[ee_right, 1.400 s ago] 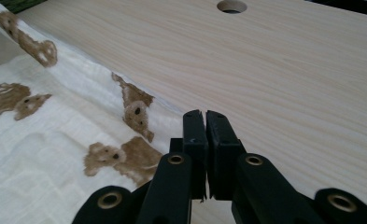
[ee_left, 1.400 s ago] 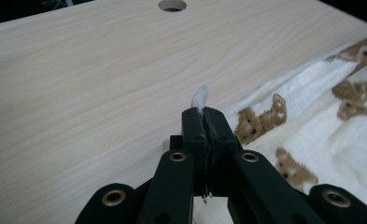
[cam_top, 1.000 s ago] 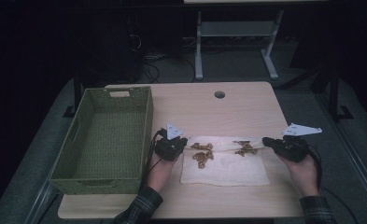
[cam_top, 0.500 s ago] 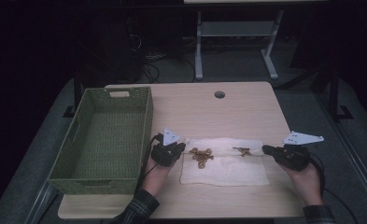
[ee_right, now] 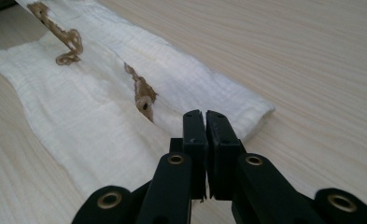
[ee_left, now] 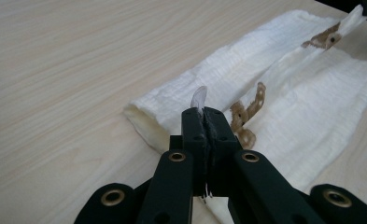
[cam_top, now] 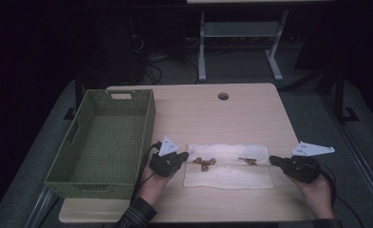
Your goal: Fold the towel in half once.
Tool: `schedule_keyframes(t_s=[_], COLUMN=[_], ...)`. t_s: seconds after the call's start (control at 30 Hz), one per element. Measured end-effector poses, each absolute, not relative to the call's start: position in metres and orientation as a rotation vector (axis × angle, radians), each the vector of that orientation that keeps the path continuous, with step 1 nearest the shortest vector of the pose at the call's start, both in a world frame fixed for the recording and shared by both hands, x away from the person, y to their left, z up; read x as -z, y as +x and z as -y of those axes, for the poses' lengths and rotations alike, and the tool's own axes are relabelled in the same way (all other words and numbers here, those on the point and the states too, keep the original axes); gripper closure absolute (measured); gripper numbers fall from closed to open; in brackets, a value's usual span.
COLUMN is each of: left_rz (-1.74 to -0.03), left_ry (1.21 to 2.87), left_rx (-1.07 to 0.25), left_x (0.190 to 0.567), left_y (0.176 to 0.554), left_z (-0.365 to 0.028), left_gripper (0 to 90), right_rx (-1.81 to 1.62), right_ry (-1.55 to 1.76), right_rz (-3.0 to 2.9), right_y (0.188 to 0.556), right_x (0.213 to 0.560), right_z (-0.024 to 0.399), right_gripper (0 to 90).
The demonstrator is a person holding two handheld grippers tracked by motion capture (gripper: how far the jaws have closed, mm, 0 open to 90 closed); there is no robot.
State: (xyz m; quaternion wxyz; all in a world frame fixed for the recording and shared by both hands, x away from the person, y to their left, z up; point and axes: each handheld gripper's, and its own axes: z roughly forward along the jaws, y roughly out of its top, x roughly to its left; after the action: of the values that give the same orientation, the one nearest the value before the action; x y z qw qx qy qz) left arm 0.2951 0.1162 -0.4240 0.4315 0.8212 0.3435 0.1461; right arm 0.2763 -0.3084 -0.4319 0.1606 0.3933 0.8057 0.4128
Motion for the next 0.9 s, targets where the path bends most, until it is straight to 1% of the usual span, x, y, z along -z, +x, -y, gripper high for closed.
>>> schedule_keyframes(t_s=[0.1,0.23,0.5,0.77,0.9], left_rz=[-0.829,-0.824,-0.817,-0.807,-0.835], left_ry=[2.083,2.099,2.139,2.214,2.244], left_rx=[-0.41,-0.418,-0.399,-0.384,-0.356], left_x=[0.425,0.426,0.432,0.442,0.448], left_y=[0.289,0.284,0.275,0.272,0.27], left_z=[-0.116,-0.114,-0.112,-0.107,-0.106], left_gripper=[88.2,88.3,88.2,88.2,88.2], right_rx=[-1.177,-1.182,-1.174,-1.143,-1.139], right_ry=[1.131,1.143,1.158,1.175,1.185], right_rz=[-2.297,-2.286,-2.323,-2.367,-2.374], right_y=[0.271,0.264,0.252,0.244,0.242], right_x=[0.433,0.433,0.44,0.451,0.453], right_z=[0.312,0.319,0.323,0.321,0.32], right_gripper=[87.0,87.0,87.0,86.9,86.9])
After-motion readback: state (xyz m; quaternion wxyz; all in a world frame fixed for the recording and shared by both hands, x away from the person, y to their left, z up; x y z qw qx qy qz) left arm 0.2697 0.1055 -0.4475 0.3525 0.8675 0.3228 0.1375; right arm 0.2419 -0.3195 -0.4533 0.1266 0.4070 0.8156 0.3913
